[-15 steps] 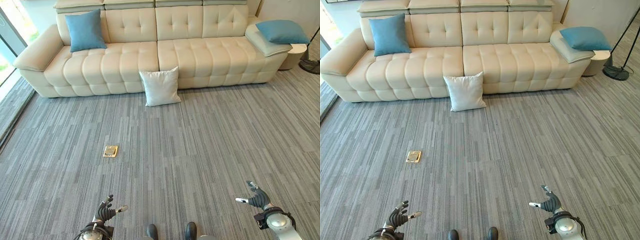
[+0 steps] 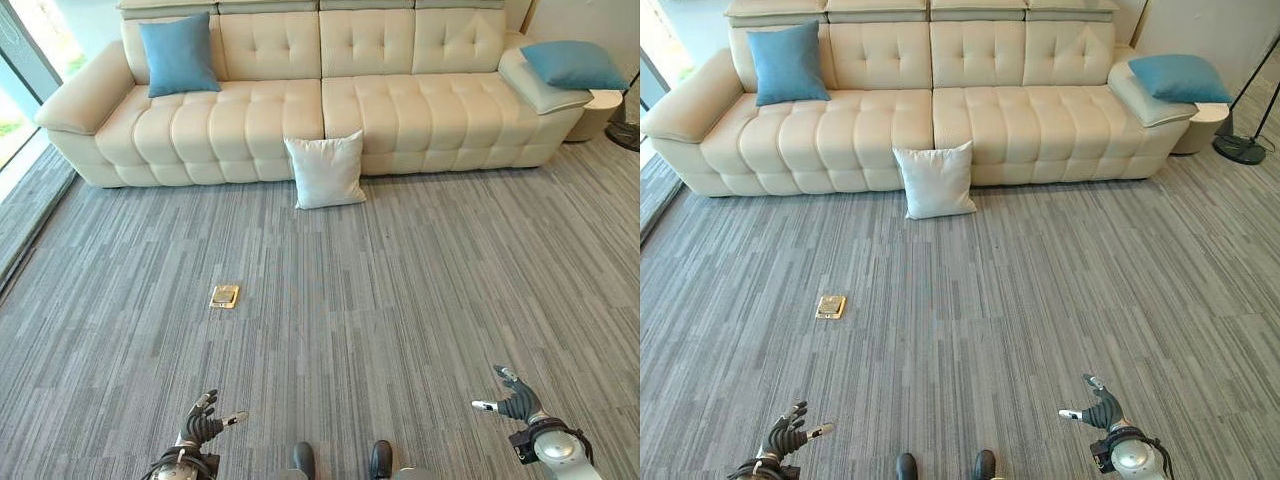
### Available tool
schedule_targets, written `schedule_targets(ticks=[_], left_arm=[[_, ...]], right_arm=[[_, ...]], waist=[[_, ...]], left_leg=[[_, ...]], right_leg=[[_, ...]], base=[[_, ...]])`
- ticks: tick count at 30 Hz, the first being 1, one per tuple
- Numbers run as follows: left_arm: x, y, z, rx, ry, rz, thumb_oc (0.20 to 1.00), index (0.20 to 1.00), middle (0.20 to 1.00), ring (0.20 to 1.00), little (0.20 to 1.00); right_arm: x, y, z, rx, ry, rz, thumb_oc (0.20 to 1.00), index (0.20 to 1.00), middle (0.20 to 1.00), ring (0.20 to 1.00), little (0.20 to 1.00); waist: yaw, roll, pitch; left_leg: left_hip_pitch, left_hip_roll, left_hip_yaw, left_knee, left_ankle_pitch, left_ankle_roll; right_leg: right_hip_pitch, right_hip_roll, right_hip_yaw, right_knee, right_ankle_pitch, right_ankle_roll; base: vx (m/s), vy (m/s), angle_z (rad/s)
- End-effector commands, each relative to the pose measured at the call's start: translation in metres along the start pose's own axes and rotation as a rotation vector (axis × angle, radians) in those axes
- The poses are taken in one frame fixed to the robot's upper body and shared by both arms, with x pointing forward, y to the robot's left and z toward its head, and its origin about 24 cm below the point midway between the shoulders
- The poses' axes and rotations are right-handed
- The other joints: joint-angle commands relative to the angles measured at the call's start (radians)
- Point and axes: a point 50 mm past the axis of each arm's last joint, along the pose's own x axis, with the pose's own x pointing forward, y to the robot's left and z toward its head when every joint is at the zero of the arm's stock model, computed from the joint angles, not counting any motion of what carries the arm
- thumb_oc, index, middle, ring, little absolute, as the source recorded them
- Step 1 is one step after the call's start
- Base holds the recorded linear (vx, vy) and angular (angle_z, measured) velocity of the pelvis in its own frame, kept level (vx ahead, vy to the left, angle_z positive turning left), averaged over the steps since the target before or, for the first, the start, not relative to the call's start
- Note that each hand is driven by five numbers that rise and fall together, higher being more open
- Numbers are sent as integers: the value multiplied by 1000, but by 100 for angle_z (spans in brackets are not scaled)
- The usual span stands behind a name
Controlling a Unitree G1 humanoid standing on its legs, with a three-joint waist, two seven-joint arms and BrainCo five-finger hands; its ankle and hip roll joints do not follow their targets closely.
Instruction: Pick up all the scattered cushions and arrange them neatly on the sofa.
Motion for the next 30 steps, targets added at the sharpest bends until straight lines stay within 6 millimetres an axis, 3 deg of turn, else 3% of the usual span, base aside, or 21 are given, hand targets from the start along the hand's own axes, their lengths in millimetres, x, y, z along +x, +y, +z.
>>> schedule_targets(ticks=[1,6,10,12,14,16,20,21,22,23,25,26,27,28,29,30], left_arm=[[11,15,32,-40,-115,60,1000,1000,1000,1000,1000],[12,19,44,-58,-156,78,1000,1000,1000,1000,1000],[13,21,48,-55,-169,89,1000,1000,1000,1000,1000],[13,23,52,-67,-186,95,1000,1000,1000,1000,1000],[14,25,59,-63,-205,102,1000,1000,1000,1000,1000],[16,23,60,-65,-206,98,1000,1000,1000,1000,1000],[17,17,59,-73,-199,92,1000,1000,1000,1000,1000],[18,12,59,-73,-192,79,1000,1000,1000,1000,1000],[18,12,58,-74,-192,78,1000,1000,1000,1000,1000],[18,9,56,-70,-183,73,1000,1000,1000,1000,1000],[17,7,50,-57,-164,61,1000,1000,1000,1000,1000],[16,6,49,-52,-159,53,1000,1000,1000,1000,1000],[15,3,44,-45,-140,40,1000,1000,1000,1000,1000],[15,3,44,-44,-140,40,1000,1000,1000,1000,1000],[16,1,44,-48,-139,29,1000,1000,1000,1000,1000],[16,1,44,-37,-136,14,1000,1000,1000,1000,1000]], right_arm=[[9,-9,19,84,-65,-71,1000,1000,1000,1000,1000],[14,-6,26,113,-66,-85,1000,1000,1000,1000,1000],[17,-4,31,105,-77,-79,1000,1000,1000,1000,1000],[18,-2,37,113,-95,-70,1000,1000,1000,1000,1000],[21,3,47,105,-124,-49,1000,1000,1000,1000,1000],[22,5,51,97,-139,-37,1000,1000,1000,1000,1000],[21,2,52,96,-147,-44,1000,1000,1000,1000,1000],[20,-1,48,98,-132,-53,1000,1000,1000,1000,1000],[20,-1,47,98,-131,-53,1000,1000,1000,1000,1000],[18,-2,41,86,-110,-56,1000,1000,1000,1000,1000],[14,-2,32,86,-88,-50,1000,1000,1000,1000,1000],[12,-1,29,89,-79,-45,1000,1000,1000,1000,1000],[10,0,25,87,-68,-40,1000,1000,1000,1000,1000],[10,0,25,87,-69,-39,1000,1000,1000,1000,1000],[10,-1,25,91,-73,-45,1000,1000,1000,1000,1000],[10,-3,25,99,-74,-52,1000,1000,1000,1000,1000]], waist=[[11,-52,6],[31,-70,33],[44,-75,41],[47,-74,48],[40,-61,82],[28,-50,98],[0,-39,112],[-30,-34,117],[-31,-29,119],[-53,-22,118],[-76,-9,114],[-77,-7,110],[-77,7,110],[-79,4,107],[-80,6,110],[-75,-1,113]], left_leg=[[-18,-9,3,95,-116,-57],[-98,-20,-7,206,-171,-37],[-114,-34,-18,224,-195,-15],[-106,-45,-28,214,-207,6],[-80,-58,-38,217,-231,38],[-31,-67,-53,197,-244,45],[34,-86,-85,162,-261,42],[94,-102,-122,133,-285,33],[100,-97,-124,131,-288,32],[148,-102,-153,109,-300,19],[203,-93,-180,110,-307,-1],[206,-87,-185,128,-295,-11],[173,-60,-177,240,-192,-62],[169,-63,-179,239,-189,-61],[112,-42,-159,348,-112,-91],[20,26,-81,538,-28,-91]], right_leg=[[38,-80,-28,36,-89,95],[-7,-100,-9,77,-95,102],[-46,-115,7,143,-102,115],[-96,-126,22,241,-93,129],[-198,-140,46,446,-40,152],[-257,-117,61,502,-44,138],[-323,-90,59,399,-60,122],[-366,-77,82,279,-32,131],[-358,-73,78,274,-32,130],[-394,-71,98,189,5,143],[-407,-65,105,213,12,140],[-394,-62,108,224,15,129],[-358,-46,90,244,8,102],[-361,-49,89,242,10,102],[-334,-44,77,240,-7,82],[-292,-33,62,244,-61,33]], base=[[10,51,3],[18,79,-1],[60,140,-12],[74,158,-19],[100,202,-30],[257,142,-17],[316,15,21],[427,-50,14],[636,-131,38],[478,-126,47],[574,-197,91],[583,-355,78],[385,-276,49],[323,-320,80],[330,-350,119],[449,-435,99]])
